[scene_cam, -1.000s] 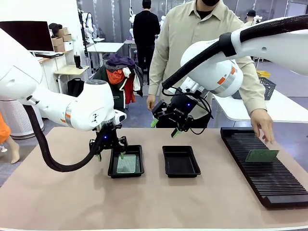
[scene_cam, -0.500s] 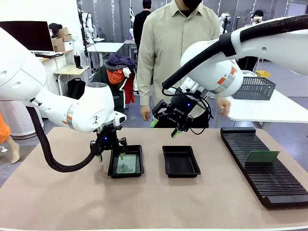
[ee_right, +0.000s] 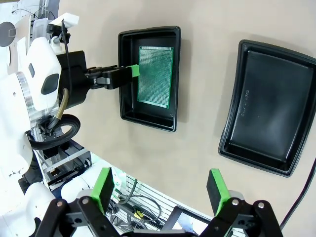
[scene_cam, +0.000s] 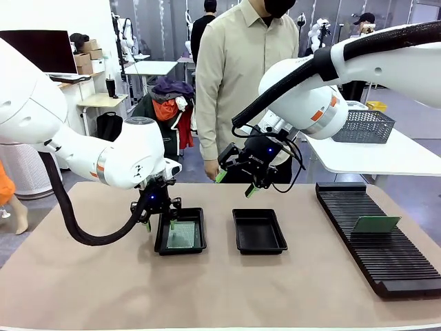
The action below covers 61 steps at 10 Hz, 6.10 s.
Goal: Inspect and transfer BCBs to ESD trays.
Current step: Pick up the ESD tray and place it on the left side of the table.
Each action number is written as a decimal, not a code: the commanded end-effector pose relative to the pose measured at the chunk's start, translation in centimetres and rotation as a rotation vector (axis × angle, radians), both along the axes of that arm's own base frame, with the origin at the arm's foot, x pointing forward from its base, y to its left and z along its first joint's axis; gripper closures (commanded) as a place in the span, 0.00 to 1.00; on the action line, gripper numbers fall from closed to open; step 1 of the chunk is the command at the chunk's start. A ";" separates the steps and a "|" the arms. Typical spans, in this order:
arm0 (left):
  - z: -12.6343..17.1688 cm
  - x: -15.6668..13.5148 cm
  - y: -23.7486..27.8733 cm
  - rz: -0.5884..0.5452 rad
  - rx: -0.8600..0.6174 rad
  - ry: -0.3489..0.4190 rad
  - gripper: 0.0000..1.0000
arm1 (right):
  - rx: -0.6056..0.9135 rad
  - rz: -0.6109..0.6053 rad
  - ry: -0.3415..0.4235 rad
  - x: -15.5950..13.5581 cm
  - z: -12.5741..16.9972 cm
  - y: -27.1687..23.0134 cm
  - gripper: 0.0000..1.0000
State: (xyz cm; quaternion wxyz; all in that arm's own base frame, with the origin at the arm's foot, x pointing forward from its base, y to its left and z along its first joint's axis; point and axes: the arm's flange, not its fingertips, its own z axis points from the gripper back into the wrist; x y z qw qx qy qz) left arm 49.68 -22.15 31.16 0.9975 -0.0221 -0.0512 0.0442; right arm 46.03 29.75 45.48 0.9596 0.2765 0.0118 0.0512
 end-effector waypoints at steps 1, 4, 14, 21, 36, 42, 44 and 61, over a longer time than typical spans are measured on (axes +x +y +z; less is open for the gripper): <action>-0.5 0.4 -0.2 0.007 0.021 -0.019 0.40 | -0.021 -0.017 0.004 0.2 0.1 0.2 0.00; -0.5 0.4 -0.1 0.005 0.025 -0.026 0.53 | -0.021 -0.017 0.004 0.2 0.1 0.2 0.00; -0.6 0.5 0.2 0.006 0.010 -0.023 1.00 | -0.021 -0.017 0.004 0.2 0.1 0.2 0.00; -0.2 0.2 0.4 0.002 0.002 -0.003 1.00 | -0.021 -0.017 0.004 0.2 0.1 0.2 0.00; 2.0 -0.1 10.8 -0.114 -0.302 -0.059 0.97 | -0.021 -0.017 0.004 0.2 0.1 0.2 0.00; 3.9 -0.7 22.7 -0.092 -0.309 -0.061 0.97 | -0.021 -0.017 0.004 0.2 0.1 0.2 0.00; 3.9 -0.5 26.1 -0.103 -0.312 -0.048 0.97 | -0.021 -0.017 0.004 0.2 0.1 0.2 0.00; -0.8 1.6 31.0 -0.053 -0.302 0.009 0.97 | -0.021 -0.017 0.004 0.2 0.1 0.2 0.00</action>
